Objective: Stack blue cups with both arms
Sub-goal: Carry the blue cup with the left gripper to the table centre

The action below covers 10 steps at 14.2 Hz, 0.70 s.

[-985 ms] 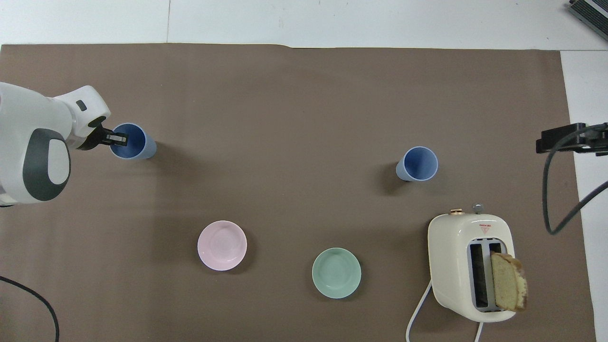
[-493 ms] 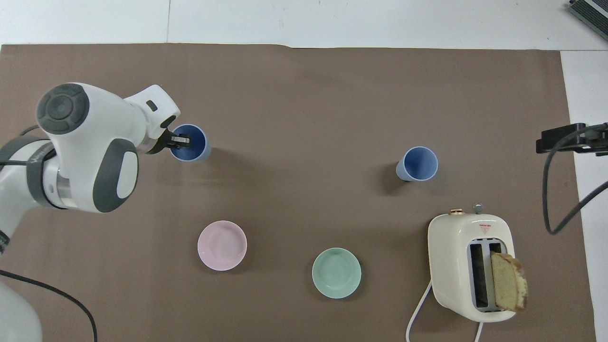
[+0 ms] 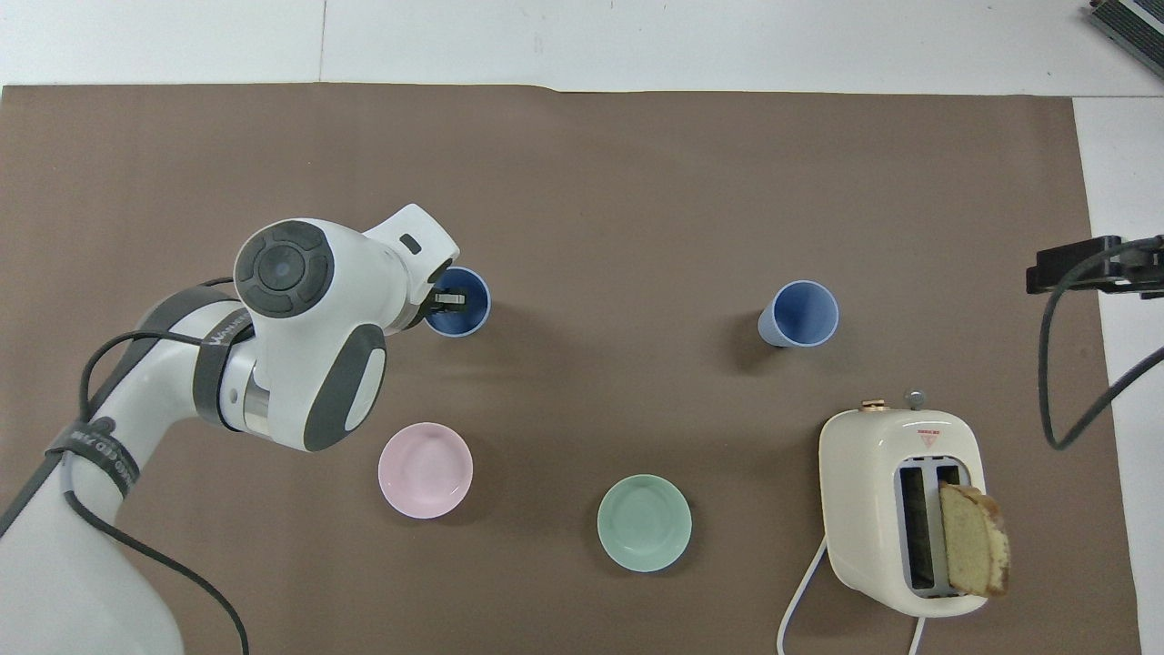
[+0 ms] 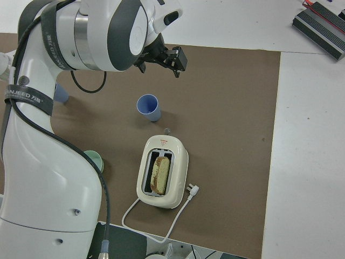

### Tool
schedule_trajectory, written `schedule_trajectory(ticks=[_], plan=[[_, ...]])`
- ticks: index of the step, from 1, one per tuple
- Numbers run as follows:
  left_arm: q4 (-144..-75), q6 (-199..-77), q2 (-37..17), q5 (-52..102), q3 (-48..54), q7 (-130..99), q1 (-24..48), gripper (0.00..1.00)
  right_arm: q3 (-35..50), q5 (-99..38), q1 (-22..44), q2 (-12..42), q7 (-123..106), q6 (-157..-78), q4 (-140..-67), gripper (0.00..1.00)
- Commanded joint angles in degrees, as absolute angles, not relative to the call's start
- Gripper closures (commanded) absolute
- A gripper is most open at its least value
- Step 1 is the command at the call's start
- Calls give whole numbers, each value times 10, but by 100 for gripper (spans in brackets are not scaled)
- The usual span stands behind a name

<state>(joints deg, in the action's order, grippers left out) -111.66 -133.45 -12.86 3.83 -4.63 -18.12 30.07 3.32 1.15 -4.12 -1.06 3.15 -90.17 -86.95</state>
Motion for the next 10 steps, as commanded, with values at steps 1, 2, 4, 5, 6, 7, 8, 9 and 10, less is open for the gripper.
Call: schedule_trajectory(ticks=[1,2,4,5,6,7,8,9,10], plan=[[-1133,-1354,-120,37,-55,-218,335,100,35,9,-45,-18,40,-900,-875,0],[-1134,-1355,-122,38,-55,-228,347,100,35,9,-45,-18,40,-900,-875,0],[-1135,-1354,-124,40,-55,-249,360,100,35,9,-45,-18,40,-900,-875,0],[-1135,-1351,-124,40,-54,-264,367,100,35,9,-45,-18,40,-900,-875,0],[-1136,-1351,-126,40,-53,-280,380,100,35,9,-45,-18,40,-900,-875,0],[-1141,-1351,-125,40,-53,-282,383,92,35,9,-45,-18,40,-900,-875,0],[-1139,-1345,-126,40,-54,-281,384,74,35,9,-45,-18,40,-900,-875,0],[-1135,-1344,-127,40,-54,-279,383,49,35,9,-45,-18,40,-900,-875,0],[-1134,-1343,-128,40,-53,-277,382,45,36,9,-45,-18,40,-903,-875,0]])
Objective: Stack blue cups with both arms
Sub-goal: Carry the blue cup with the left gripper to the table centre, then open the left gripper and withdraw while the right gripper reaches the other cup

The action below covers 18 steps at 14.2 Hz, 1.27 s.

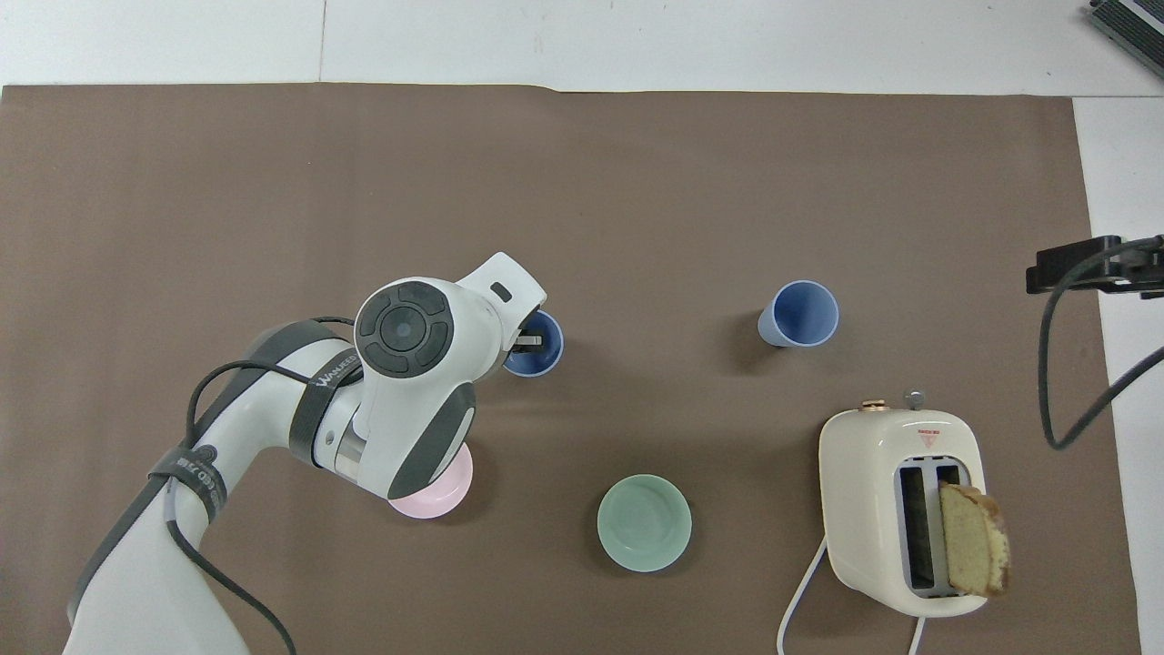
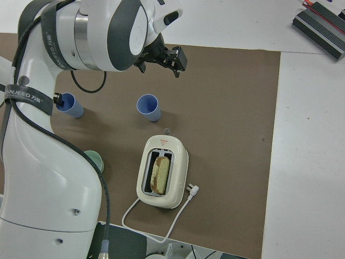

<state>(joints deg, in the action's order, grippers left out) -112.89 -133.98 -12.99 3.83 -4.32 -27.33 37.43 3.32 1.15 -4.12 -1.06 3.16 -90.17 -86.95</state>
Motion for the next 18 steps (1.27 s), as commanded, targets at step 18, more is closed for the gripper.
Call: schedule_trajectory(ticks=[18], plan=[[-955,-985,3,25,-64,60,128,0,37,-29,15,71,49,-1144,-1066,0]])
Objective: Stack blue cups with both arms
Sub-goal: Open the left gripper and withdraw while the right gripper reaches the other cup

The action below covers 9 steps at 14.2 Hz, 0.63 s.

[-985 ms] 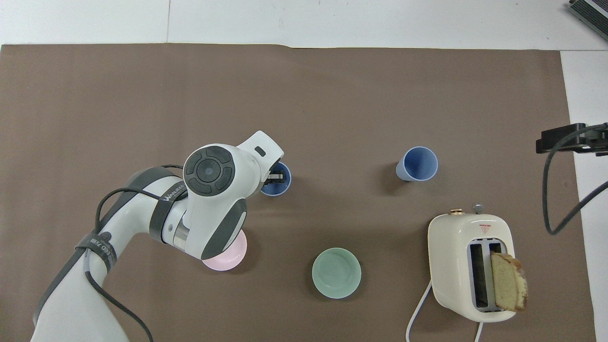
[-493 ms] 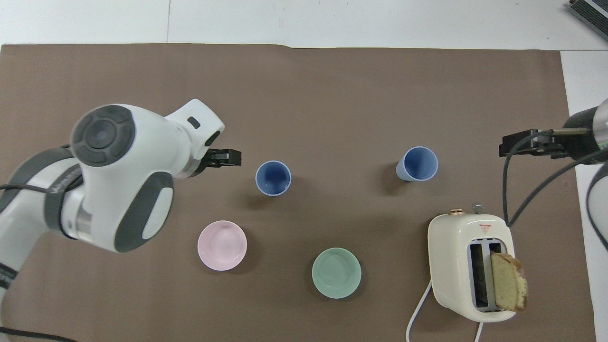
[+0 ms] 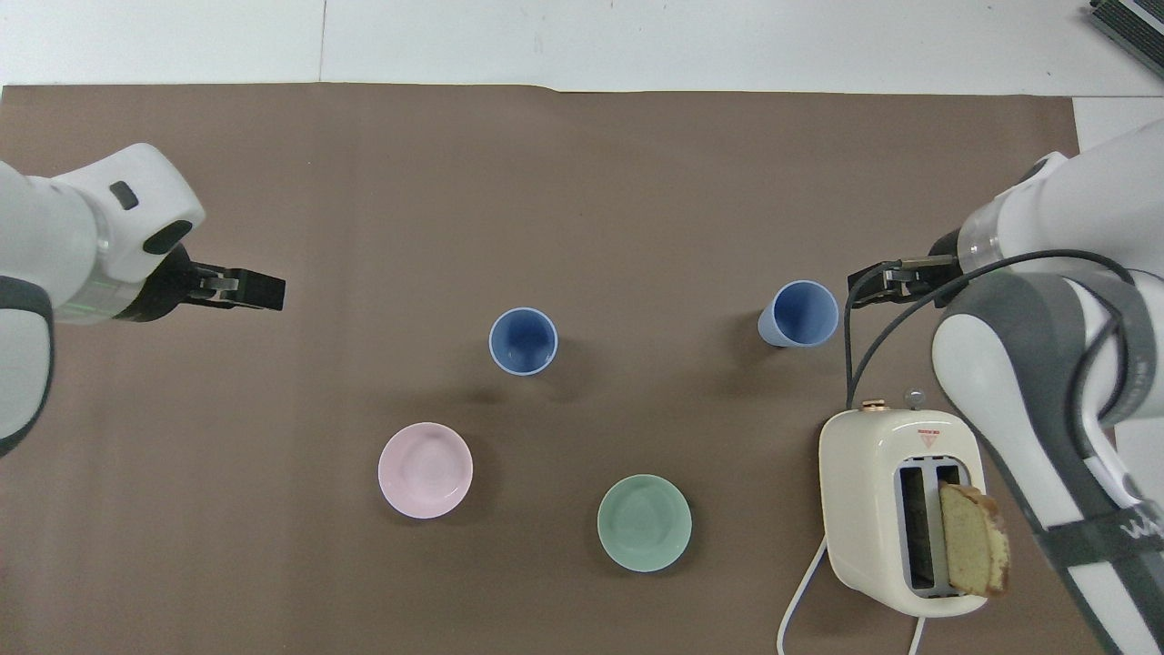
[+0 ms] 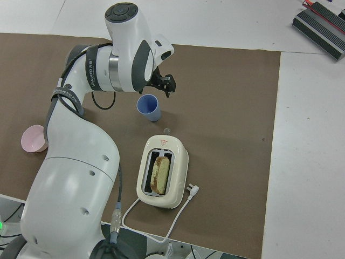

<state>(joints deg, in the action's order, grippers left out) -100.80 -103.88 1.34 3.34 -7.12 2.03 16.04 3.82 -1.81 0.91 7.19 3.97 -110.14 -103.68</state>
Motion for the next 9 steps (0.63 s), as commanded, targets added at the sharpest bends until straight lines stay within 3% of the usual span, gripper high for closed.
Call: schedule_trajectory(ticks=[1,4,9], plan=[[-934,-960,4,25,-65,71,115,0,36,-29,18,72,53,-1160,-1082,0],[-890,-911,2,24,-66,74,84,0,36,-28,25,90,52,-1200,-1111,0],[-884,-891,0,23,-67,86,61,0,36,-19,25,127,49,-1214,-1114,0]])
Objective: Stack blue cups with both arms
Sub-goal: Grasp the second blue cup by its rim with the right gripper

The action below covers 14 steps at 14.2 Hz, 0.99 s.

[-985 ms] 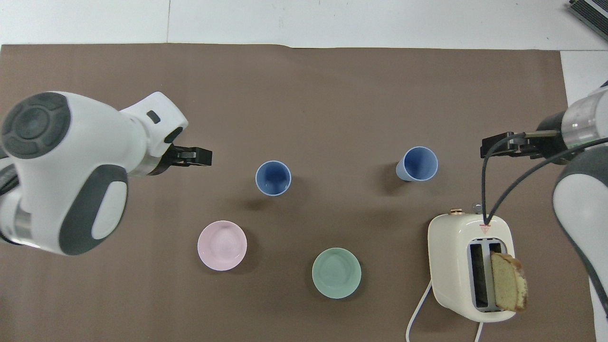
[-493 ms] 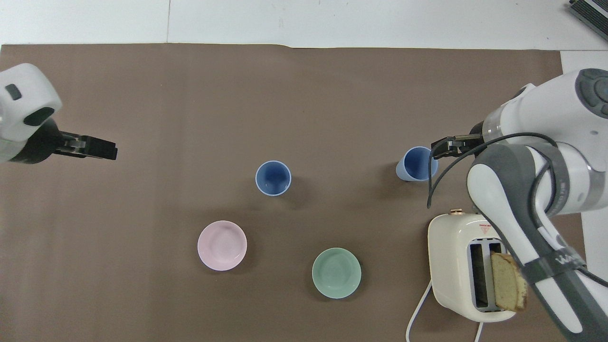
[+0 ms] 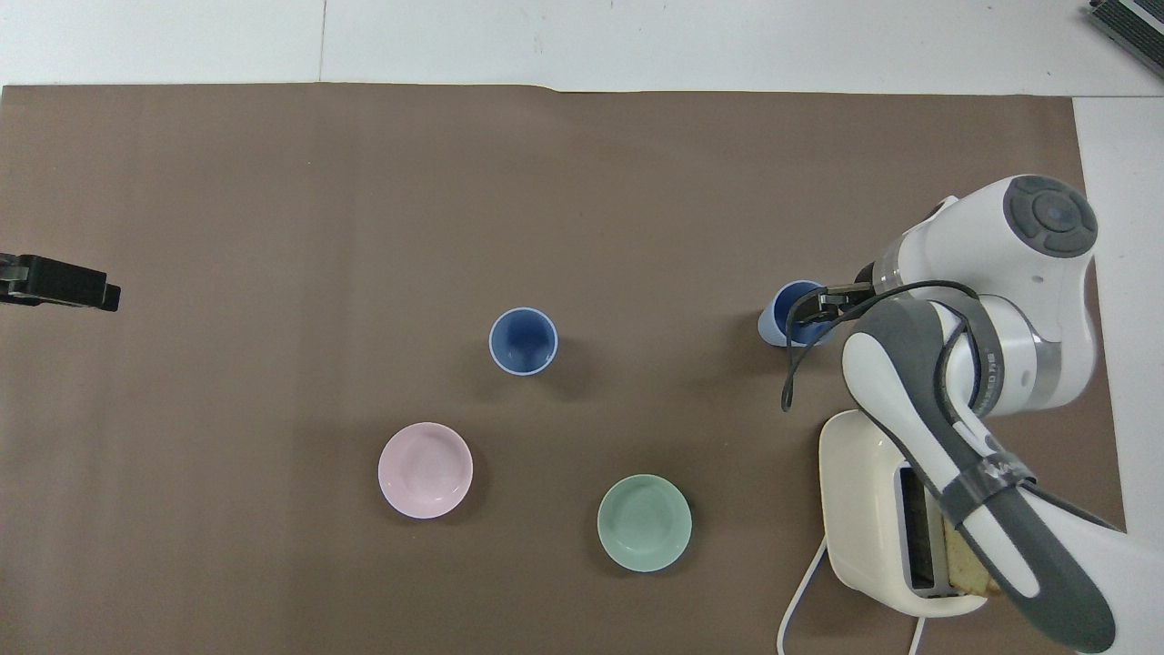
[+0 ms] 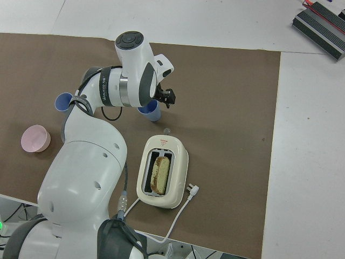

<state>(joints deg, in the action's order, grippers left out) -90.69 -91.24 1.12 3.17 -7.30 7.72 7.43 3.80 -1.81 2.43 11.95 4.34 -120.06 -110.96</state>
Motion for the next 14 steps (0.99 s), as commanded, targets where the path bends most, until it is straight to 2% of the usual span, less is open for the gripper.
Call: schedule_trajectory(ticks=[1,2,3,5,6,7,14], plan=[[-884,-885,0,23,-67,87,61,0,36,-19,26,128,49,-1217,-1114,0],[-885,-884,2,23,-68,90,61,0,36,-19,26,129,51,-1222,-1114,1],[-885,-884,4,24,-68,99,61,0,36,-19,26,129,53,-1222,-1114,26],[-890,-882,8,25,-67,105,61,0,36,-19,26,130,52,-1221,-1111,67],[-890,-882,8,25,-67,105,61,0,36,-19,27,130,52,-1220,-1109,96],[-890,-883,8,25,-67,105,61,0,36,-19,32,131,52,-1220,-1109,100],[-889,-889,7,25,-65,103,68,0,36,-17,43,133,52,-1188,-1067,100]])
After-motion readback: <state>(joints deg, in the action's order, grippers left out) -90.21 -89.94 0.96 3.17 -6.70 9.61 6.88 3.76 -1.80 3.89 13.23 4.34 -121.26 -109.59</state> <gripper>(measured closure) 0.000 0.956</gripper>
